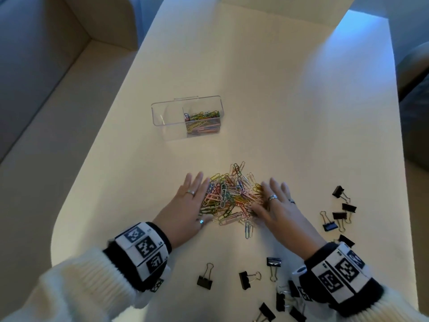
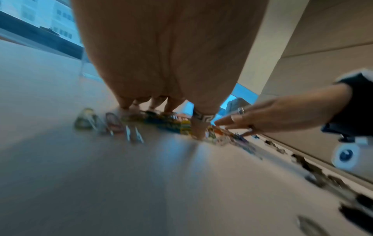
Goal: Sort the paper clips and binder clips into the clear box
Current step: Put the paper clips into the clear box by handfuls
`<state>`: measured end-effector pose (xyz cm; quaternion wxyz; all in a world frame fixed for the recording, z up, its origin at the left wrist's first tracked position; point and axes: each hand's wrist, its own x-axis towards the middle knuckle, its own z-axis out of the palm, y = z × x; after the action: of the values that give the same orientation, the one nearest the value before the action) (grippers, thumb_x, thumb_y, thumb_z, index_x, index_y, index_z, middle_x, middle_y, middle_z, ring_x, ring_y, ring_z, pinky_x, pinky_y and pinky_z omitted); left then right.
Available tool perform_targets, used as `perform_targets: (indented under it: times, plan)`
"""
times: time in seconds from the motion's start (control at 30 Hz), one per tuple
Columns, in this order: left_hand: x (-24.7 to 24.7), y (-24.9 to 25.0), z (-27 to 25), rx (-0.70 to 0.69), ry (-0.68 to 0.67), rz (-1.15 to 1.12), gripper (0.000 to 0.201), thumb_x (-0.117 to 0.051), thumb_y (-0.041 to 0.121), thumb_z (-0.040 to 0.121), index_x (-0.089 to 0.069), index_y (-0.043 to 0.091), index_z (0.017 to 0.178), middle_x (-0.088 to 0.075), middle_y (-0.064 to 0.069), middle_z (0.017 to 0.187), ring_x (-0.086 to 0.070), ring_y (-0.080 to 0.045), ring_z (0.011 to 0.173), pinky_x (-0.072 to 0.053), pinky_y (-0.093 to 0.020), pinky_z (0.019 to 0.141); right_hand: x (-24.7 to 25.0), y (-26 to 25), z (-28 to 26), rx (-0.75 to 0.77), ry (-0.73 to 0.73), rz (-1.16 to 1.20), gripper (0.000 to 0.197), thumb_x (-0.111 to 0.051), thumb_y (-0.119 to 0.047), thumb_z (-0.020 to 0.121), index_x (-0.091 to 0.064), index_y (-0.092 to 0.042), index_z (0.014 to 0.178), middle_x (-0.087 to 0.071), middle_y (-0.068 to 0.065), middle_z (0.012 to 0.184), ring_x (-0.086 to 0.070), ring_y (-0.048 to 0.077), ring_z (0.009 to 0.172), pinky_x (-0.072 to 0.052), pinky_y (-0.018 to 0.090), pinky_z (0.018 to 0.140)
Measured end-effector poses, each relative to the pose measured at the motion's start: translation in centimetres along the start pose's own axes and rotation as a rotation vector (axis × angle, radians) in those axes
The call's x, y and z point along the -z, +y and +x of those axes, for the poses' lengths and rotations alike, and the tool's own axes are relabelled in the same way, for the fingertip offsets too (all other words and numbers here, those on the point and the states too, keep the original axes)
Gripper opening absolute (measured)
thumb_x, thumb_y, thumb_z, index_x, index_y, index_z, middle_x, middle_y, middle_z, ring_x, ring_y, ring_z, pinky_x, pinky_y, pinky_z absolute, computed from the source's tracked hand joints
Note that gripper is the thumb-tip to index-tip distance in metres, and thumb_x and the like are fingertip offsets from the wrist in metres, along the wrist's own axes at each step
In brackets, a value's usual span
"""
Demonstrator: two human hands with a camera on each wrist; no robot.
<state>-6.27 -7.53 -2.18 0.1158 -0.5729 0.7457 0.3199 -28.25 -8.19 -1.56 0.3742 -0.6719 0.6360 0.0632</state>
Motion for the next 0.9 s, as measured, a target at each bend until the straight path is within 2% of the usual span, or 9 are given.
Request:
perform_targets:
  times: [0.07, 0.13, 0.2, 0.3, 0.4, 0.47, 0.6, 0.73, 0.9]
  plan:
    - [-0.9, 0.7, 0.1, -0.023, -0.034, 0.008, 0.073, -0.033, 0.038, 0.097, 0.018, 0.015, 0.144, 0.026, -0.002, 0.153, 0.025, -0.023, 0.14, 0.007, -0.031, 0.115, -0.7, -0.8, 0.0, 0.068, -0.043, -0.003, 0.068, -0.032, -0.05, 0.091, 0.0, -0.025, 0.146, 0.011, -0.006, 0.154, 0.02, 0.013, 0.139, -0.003, 0.037, 0.117]
    - [-1.1, 1.3, 0.5, -0.064, -0.007, -0.103, 0.068, -0.033, 0.032, 0.098, 0.015, 0.017, 0.145, 0.023, 0.001, 0.153, 0.024, -0.017, 0.14, 0.006, -0.029, 0.118, -1.0, -1.7, 0.1, 0.125, -0.018, 0.014, 0.069, -0.035, -0.051, 0.09, 0.001, -0.03, 0.145, 0.009, -0.007, 0.155, 0.016, 0.013, 0.14, -0.008, 0.038, 0.117]
    - [-0.6, 1.3, 0.8, -0.101, 0.077, -0.208, 0.065, -0.035, 0.027, 0.098, 0.009, 0.017, 0.146, 0.017, 0.003, 0.154, 0.02, -0.014, 0.141, 0.003, -0.03, 0.119, -0.7, -2.3, 0.4, 0.162, 0.036, -0.032, 0.073, -0.041, -0.052, 0.089, 0.002, -0.033, 0.144, 0.012, -0.007, 0.155, 0.012, 0.017, 0.142, -0.012, 0.038, 0.115]
    - [1.3, 0.3, 0.7, -0.178, 0.29, -0.256, 0.058, -0.039, 0.023, 0.097, -0.006, 0.021, 0.145, 0.003, 0.007, 0.153, 0.01, -0.012, 0.142, 0.0, -0.03, 0.119, -0.2, -3.2, 1.3, 0.231, 0.061, -0.195, 0.081, -0.051, -0.054, 0.083, 0.0, -0.037, 0.144, 0.011, -0.009, 0.154, 0.004, 0.022, 0.143, -0.017, 0.041, 0.112]
    - [3.8, -0.8, 0.2, -0.223, 0.477, -0.242, 0.051, -0.037, 0.02, 0.093, -0.025, 0.018, 0.143, -0.015, 0.002, 0.153, -0.003, -0.012, 0.141, -0.004, -0.027, 0.115, -0.4, -4.2, 2.6, 0.309, 0.087, -0.266, 0.076, -0.059, -0.054, 0.077, -0.021, -0.037, 0.141, -0.009, -0.005, 0.153, -0.019, 0.026, 0.137, -0.023, 0.043, 0.106]
    - [5.7, -1.6, 0.2, -0.206, 0.554, -0.231, 0.046, -0.038, 0.009, 0.094, -0.033, 0.014, 0.14, -0.023, -0.003, 0.152, -0.01, -0.015, 0.143, -0.008, -0.026, 0.113, -0.5, -4.6, 3.4, 0.331, 0.064, -0.293, 0.072, -0.062, -0.051, 0.077, -0.028, -0.036, 0.138, -0.021, -0.006, 0.146, -0.031, 0.024, 0.129, -0.025, 0.042, 0.104]
    - [9.3, -3.1, 1.1, -0.171, 0.663, -0.194, 0.045, -0.043, 0.001, 0.091, -0.04, 0.011, 0.135, -0.029, -0.008, 0.149, -0.017, -0.023, 0.142, -0.013, -0.026, 0.112, -0.3, -4.6, 4.6, 0.371, 0.045, -0.234, 0.06, -0.065, -0.042, 0.077, -0.04, -0.036, 0.131, -0.038, -0.005, 0.129, -0.036, 0.021, 0.116, -0.039, 0.042, 0.096]
    - [11.9, -4.4, 2.8, -0.105, 0.672, -0.166, 0.043, -0.045, 0.009, 0.093, -0.04, 0.012, 0.135, -0.029, -0.007, 0.149, -0.014, -0.023, 0.143, -0.016, -0.032, 0.114, 0.3, -4.8, 5.2, 0.406, 0.022, -0.157, 0.04, -0.063, -0.037, 0.081, -0.052, -0.032, 0.118, -0.046, -0.004, 0.118, -0.038, 0.017, 0.111, -0.044, 0.035, 0.091]
    - [13.6, -6.1, 5.0, 0.053, 0.524, -0.039, 0.061, -0.047, 0.042, 0.09, -0.025, 0.02, 0.143, -0.019, -0.005, 0.154, -0.004, -0.024, 0.144, -0.004, -0.048, 0.116, 0.7, -4.5, 6.0, 0.432, 0.058, -0.131, 0.027, -0.06, -0.029, 0.086, -0.06, -0.023, 0.113, -0.056, -0.003, 0.112, -0.051, 0.015, 0.105, -0.046, 0.03, 0.092]
